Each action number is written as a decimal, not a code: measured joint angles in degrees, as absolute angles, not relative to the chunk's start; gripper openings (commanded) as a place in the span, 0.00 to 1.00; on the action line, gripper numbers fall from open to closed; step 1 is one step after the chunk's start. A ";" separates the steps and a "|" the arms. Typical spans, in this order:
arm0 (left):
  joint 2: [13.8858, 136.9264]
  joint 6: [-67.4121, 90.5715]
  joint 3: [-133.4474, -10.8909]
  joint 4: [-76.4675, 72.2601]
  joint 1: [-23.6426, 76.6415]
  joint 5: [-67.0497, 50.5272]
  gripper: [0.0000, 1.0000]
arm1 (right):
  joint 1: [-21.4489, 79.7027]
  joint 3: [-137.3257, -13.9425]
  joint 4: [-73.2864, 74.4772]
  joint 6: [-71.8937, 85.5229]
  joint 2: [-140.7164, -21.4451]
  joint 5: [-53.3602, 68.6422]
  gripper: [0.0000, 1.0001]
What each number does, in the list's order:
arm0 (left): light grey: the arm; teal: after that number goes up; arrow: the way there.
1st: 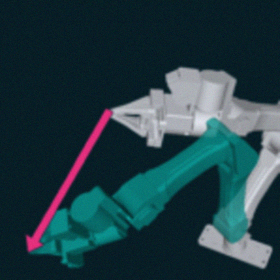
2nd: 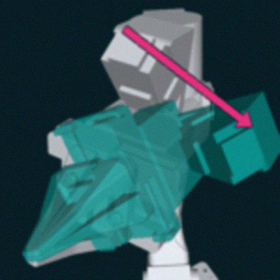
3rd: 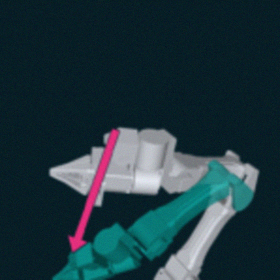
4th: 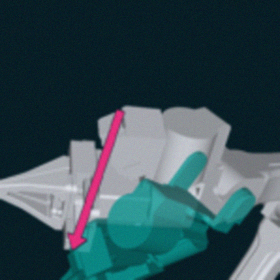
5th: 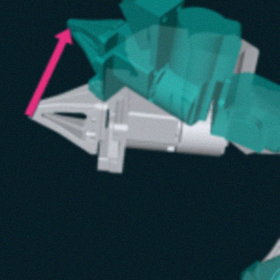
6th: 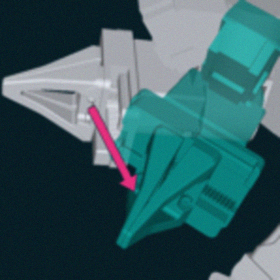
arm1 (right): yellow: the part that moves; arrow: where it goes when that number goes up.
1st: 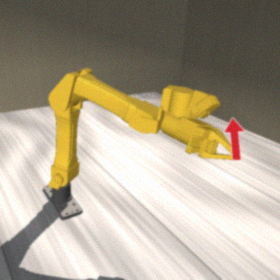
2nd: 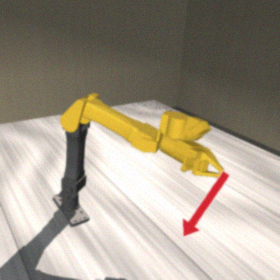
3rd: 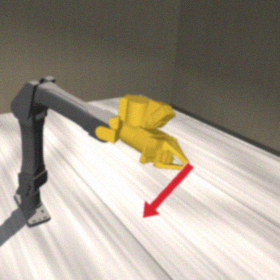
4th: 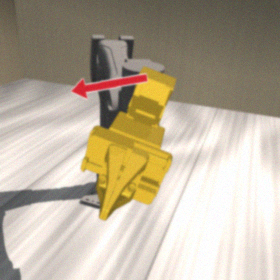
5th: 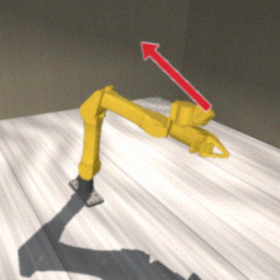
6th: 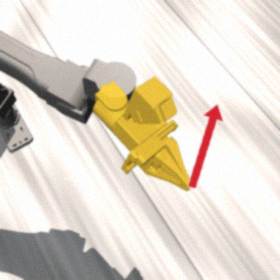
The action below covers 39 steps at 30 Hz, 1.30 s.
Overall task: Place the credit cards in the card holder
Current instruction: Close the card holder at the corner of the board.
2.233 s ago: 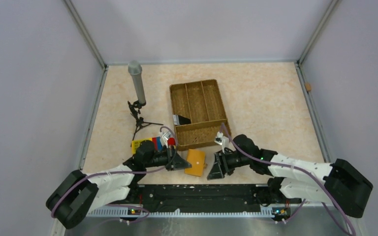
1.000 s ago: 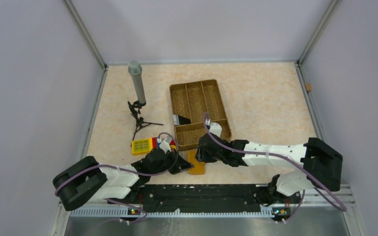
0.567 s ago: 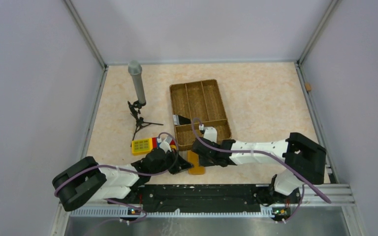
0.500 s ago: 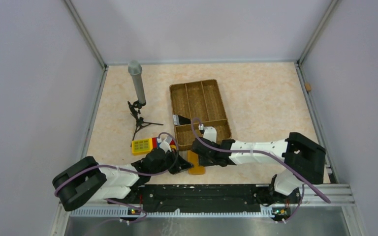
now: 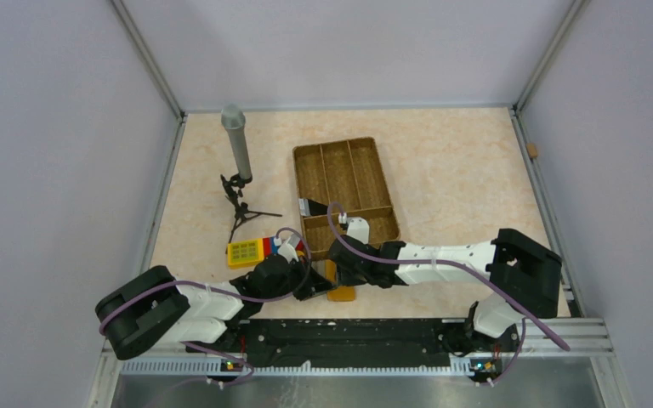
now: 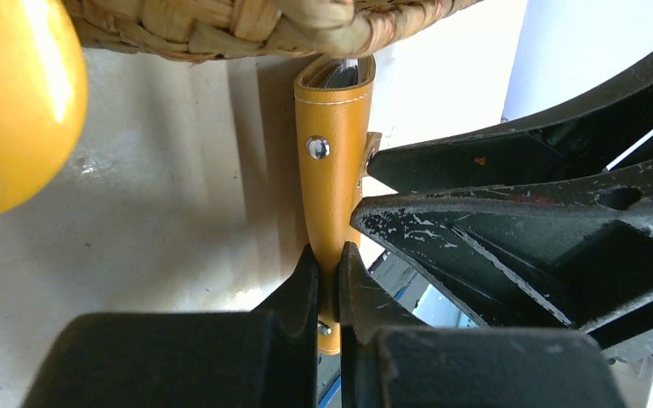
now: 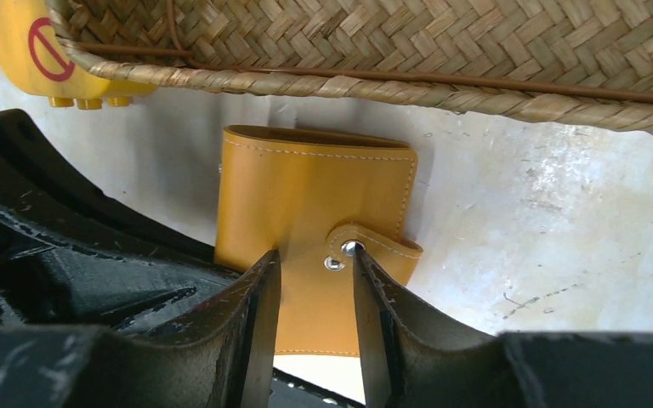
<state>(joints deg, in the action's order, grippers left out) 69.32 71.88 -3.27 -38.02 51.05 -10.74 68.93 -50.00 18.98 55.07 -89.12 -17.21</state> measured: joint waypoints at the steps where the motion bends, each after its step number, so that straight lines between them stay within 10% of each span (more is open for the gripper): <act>1: 69.49 71.88 -3.29 -38.17 51.05 -10.83 0.00 | 68.93 -49.91 18.50 55.05 -89.14 -16.93 0.34; 15: 69.65 71.92 -3.33 -37.78 51.05 -10.57 0.00 | 68.99 -50.70 18.74 55.48 -90.50 -16.93 0.33; 22: 69.60 71.90 -3.33 -37.89 51.07 -10.59 0.00 | 68.99 -50.54 20.25 53.54 -88.88 -17.32 0.74; 39: 69.67 70.76 -3.90 -37.19 51.53 -9.06 0.00 | 68.97 -33.19 0.19 41.69 -73.49 -20.45 0.94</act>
<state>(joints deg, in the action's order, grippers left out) 69.67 70.76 -3.90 -37.19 51.53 -9.06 68.97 -33.19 0.19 41.69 -73.49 -20.45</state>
